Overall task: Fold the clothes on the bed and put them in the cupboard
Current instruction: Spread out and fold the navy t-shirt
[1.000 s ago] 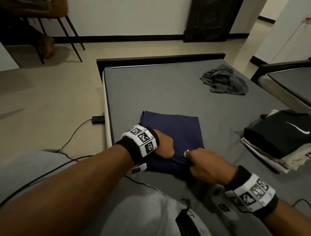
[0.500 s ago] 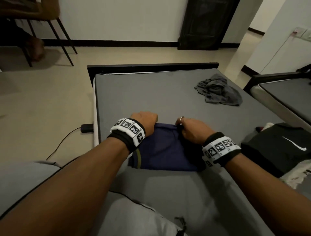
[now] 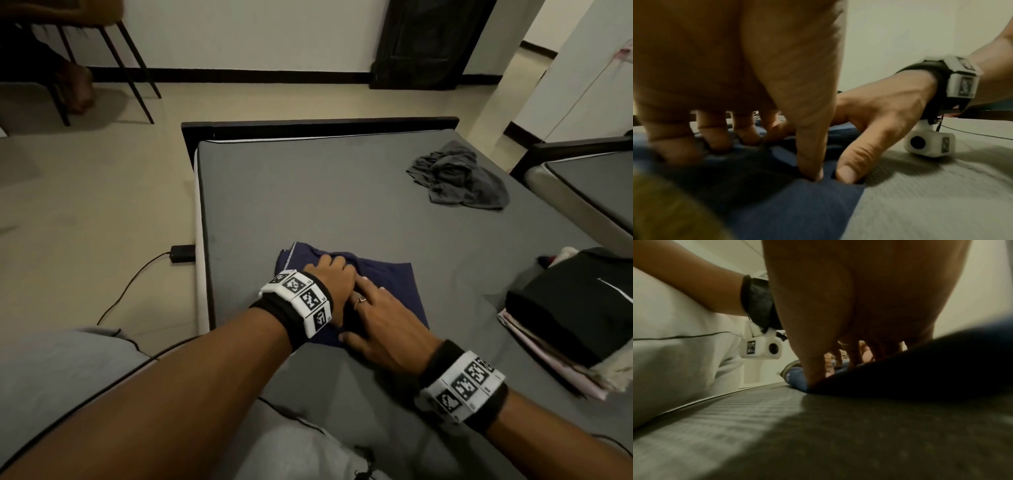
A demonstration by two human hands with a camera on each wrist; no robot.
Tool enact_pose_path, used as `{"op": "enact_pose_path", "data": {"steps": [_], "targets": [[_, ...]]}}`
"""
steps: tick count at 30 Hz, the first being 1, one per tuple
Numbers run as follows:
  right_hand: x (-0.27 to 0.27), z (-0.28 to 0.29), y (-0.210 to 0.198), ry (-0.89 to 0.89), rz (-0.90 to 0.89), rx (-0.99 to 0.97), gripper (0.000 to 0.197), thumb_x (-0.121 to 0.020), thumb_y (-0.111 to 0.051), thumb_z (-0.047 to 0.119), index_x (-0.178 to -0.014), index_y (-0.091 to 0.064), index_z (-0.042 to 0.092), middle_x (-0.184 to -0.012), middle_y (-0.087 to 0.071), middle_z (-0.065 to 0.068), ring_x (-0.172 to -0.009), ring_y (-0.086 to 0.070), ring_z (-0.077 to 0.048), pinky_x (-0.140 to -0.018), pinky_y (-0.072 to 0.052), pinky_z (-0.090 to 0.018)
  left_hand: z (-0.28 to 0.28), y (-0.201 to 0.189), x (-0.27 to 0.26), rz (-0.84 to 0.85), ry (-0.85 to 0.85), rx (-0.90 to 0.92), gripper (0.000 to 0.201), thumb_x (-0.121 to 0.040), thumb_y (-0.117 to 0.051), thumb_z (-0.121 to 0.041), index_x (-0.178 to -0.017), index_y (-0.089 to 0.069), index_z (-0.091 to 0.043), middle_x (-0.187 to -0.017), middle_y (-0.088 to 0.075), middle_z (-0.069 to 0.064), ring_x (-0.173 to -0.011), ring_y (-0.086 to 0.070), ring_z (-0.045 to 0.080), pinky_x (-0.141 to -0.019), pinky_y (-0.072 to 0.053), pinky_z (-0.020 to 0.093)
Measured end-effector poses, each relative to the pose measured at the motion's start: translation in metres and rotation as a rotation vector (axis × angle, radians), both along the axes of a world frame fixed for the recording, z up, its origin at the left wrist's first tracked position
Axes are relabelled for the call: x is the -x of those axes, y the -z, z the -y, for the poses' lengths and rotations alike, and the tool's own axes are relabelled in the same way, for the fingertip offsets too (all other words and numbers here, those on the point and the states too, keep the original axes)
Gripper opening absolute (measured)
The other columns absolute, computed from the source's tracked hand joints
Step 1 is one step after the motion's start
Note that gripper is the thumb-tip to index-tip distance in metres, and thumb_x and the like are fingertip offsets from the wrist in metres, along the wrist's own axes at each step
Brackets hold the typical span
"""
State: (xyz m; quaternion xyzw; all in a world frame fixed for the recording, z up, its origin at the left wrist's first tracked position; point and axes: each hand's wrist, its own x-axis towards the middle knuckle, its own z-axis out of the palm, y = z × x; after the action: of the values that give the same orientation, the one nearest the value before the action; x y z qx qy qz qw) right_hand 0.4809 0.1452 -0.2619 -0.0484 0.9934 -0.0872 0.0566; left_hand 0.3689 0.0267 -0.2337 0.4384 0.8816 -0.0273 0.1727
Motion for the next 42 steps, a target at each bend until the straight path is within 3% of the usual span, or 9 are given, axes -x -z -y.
{"op": "enact_pose_path", "data": {"steps": [4,10,15,21,31,34,37,40,42], "targets": [[0.022,-0.020,0.007,0.044,0.148,0.058,0.118,-0.075,-0.056,0.083,-0.160,0.007,0.030,-0.168,0.011,0.007,-0.154,0.010,-0.018,-0.125,0.002,-0.047,0.008,0.012,0.019,-0.054,-0.020,-0.013,0.114,-0.056,-0.085,-0.064,-0.147,-0.030,-0.024,-0.147,-0.034,0.005,-0.136,-0.032,0.031,-0.108,-0.033,0.053],[0.039,-0.050,0.008,0.125,0.238,-0.012,0.132,-0.060,-0.052,0.096,-0.160,0.007,0.033,-0.168,0.008,0.006,-0.154,0.009,-0.023,-0.124,0.003,-0.052,0.032,0.027,0.039,-0.035,-0.166,0.134,0.150,-0.031,-0.060,-0.097,-0.154,0.002,-0.037,-0.164,-0.009,0.003,-0.149,-0.010,0.036,-0.111,-0.010,0.068],[0.031,-0.080,0.002,0.254,0.331,-0.006,0.145,-0.043,-0.038,0.106,-0.159,0.009,0.033,-0.168,0.011,0.005,-0.154,0.010,-0.027,-0.122,-0.001,-0.060,0.037,0.018,0.035,-0.076,-0.207,0.219,0.158,-0.035,-0.061,-0.097,-0.157,0.010,-0.027,-0.164,0.013,0.012,-0.149,0.015,0.043,-0.109,0.008,0.074],[0.009,-0.065,0.000,0.096,0.183,-0.067,0.143,-0.051,-0.046,0.103,-0.155,0.023,0.033,-0.161,0.033,0.004,-0.148,0.029,-0.023,-0.122,0.009,-0.054,0.010,0.014,0.004,-0.033,0.098,-0.049,0.148,-0.048,-0.070,-0.087,-0.156,0.014,-0.028,-0.164,0.019,0.002,-0.151,0.015,0.033,-0.118,-0.001,0.064],[-0.005,-0.086,0.001,0.044,0.340,-0.037,0.132,-0.057,-0.048,0.101,-0.150,0.026,0.044,-0.163,0.026,0.011,-0.151,0.023,-0.021,-0.122,0.005,-0.059,0.038,0.023,0.018,-0.019,-0.150,0.218,0.157,-0.042,-0.070,-0.088,-0.157,0.014,-0.024,-0.165,0.018,0.006,-0.150,0.013,0.038,-0.113,0.001,0.068],[0.009,-0.088,-0.013,0.089,0.303,0.070,0.123,-0.060,-0.037,0.102,-0.159,-0.003,0.037,-0.168,0.000,0.006,-0.155,0.004,-0.023,-0.122,0.004,-0.059,0.036,0.009,0.004,-0.059,-0.182,0.255,0.153,-0.048,-0.067,-0.090,-0.157,0.009,-0.014,-0.163,0.018,0.014,-0.149,0.015,0.043,-0.114,0.003,0.069],[0.030,-0.079,-0.013,0.141,0.070,0.198,0.106,-0.072,-0.031,0.096,-0.155,-0.027,0.031,-0.159,-0.035,0.004,-0.147,-0.032,-0.020,-0.122,-0.016,-0.055,0.020,-0.008,-0.014,-0.135,-0.063,0.110,0.141,-0.052,-0.069,-0.086,-0.157,-0.009,-0.015,-0.164,0.011,0.013,-0.149,0.010,0.042,-0.114,-0.006,0.069],[0.046,-0.071,-0.004,0.141,0.070,0.181,0.119,-0.066,-0.032,0.099,-0.157,-0.028,0.022,-0.154,-0.044,-0.002,-0.137,-0.046,-0.021,-0.114,-0.037,-0.041,0.006,-0.016,-0.033,-0.172,0.142,-0.063,0.085,-0.062,-0.081,-0.064,-0.127,-0.048,-0.020,-0.143,-0.031,0.010,-0.132,-0.030,0.034,-0.098,-0.039,0.051],[0.049,-0.072,-0.006,0.145,0.086,0.119,0.123,-0.062,-0.036,0.099,-0.154,-0.032,0.018,-0.144,-0.051,-0.007,-0.130,-0.050,-0.025,-0.109,-0.040,-0.039,0.004,-0.011,-0.037,-0.060,0.176,-0.037,0.051,-0.072,-0.083,-0.041,-0.107,-0.050,-0.023,-0.123,-0.049,0.006,-0.112,-0.050,0.028,-0.079,-0.044,0.041]]}}
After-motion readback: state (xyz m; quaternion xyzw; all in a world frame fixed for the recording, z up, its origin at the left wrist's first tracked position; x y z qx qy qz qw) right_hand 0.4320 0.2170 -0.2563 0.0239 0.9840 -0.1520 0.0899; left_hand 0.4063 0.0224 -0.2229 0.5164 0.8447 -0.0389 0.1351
